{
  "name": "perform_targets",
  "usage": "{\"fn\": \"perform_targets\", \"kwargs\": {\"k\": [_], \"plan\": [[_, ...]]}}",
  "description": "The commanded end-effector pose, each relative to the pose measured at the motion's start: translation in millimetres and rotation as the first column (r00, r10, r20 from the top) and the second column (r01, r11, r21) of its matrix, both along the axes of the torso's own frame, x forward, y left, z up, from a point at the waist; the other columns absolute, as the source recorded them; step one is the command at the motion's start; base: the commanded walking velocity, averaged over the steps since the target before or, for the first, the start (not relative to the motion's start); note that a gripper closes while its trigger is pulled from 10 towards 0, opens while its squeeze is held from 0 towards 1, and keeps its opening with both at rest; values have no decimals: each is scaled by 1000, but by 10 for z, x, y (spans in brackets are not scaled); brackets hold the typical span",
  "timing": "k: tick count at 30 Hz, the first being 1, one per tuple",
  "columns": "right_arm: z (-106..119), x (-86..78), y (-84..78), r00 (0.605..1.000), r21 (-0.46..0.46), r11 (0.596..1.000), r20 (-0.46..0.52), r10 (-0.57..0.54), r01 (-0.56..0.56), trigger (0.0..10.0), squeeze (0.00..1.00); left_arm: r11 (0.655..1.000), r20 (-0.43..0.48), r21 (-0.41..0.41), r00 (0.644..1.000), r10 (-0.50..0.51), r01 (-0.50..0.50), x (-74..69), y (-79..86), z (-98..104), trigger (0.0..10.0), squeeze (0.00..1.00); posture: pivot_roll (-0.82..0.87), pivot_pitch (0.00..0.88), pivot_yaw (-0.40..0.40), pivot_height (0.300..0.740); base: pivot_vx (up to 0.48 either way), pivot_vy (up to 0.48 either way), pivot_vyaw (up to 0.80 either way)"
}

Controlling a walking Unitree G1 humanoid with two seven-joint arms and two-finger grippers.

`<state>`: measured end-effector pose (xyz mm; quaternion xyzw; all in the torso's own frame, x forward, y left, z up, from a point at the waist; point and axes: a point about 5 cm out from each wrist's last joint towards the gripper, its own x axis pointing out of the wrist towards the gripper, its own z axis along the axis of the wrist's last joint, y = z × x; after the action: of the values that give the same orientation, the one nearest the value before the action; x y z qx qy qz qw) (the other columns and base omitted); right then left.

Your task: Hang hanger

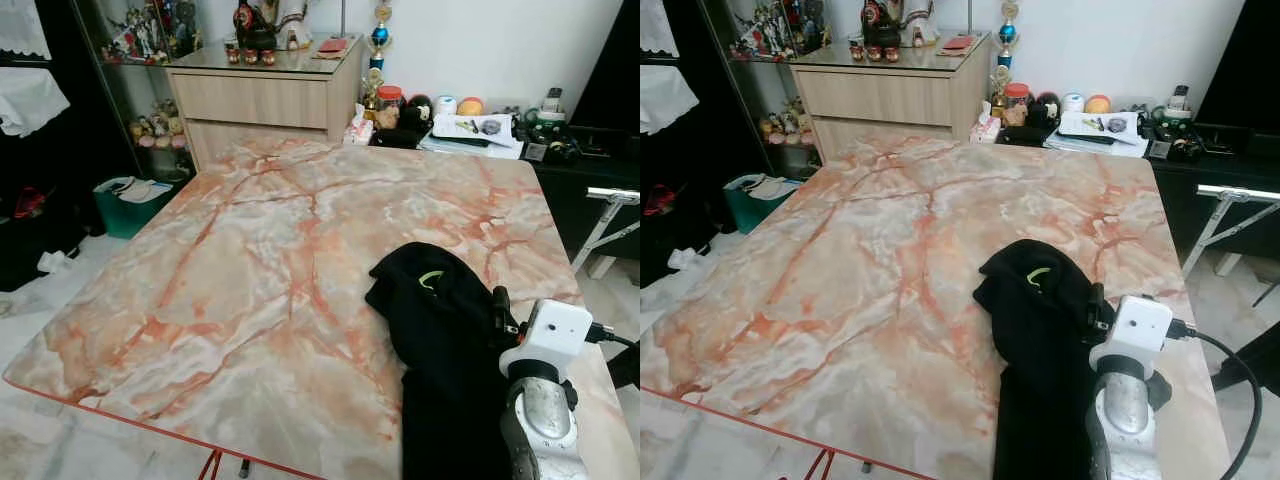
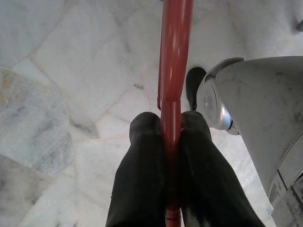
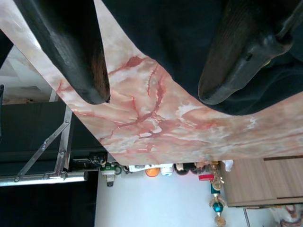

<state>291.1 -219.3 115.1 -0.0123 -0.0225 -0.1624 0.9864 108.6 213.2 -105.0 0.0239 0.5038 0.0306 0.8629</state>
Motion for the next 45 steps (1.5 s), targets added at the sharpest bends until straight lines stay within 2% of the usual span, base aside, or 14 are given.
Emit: {"fn": "perform_targets", "kwargs": {"k": [1, 4, 9, 15, 27, 45], "plan": [[-20, 20, 38, 1000, 4, 1000, -12, 15, -15, 10000, 0, 999, -44, -32, 999, -25, 23, -116, -95, -49, 10000, 0, 74, 70, 25, 740, 0, 0, 0], [24, 128, 143, 998, 8, 998, -6, 61, -61, 10000, 0, 999, -37, -28, 999, 13, -14, -136, -83, -51, 10000, 0, 87, 61, 7, 740, 0, 0, 0], [59, 171, 158, 998, 8, 998, 1, 67, -67, 10000, 0, 999, -43, -29, 999, 21, -23, -154, -80, -55, 10000, 0, 91, 58, 5, 740, 0, 0, 0], [18, 145, 161, 998, 6, 998, -4, 68, -68, 10000, 0, 999, -46, -31, 999, 14, -15, -158, -76, -56, 10000, 0, 89, 52, 13, 740, 0, 0, 0], [-1, 112, 125, 999, 2, 999, -9, 52, -52, 10000, 0, 1000, -47, -29, 999, -4, 3, -170, -74, -56, 10000, 0, 68, 33, 26, 740, -244, 0, 0], [-6, 112, 79, 999, -5, 999, -19, 39, -39, 10000, 0, 999, -45, -38, 999, 6, -7, -160, -94, -58, 10000, 0, 69, 57, 12, 740, -242, 0, 0]]}}
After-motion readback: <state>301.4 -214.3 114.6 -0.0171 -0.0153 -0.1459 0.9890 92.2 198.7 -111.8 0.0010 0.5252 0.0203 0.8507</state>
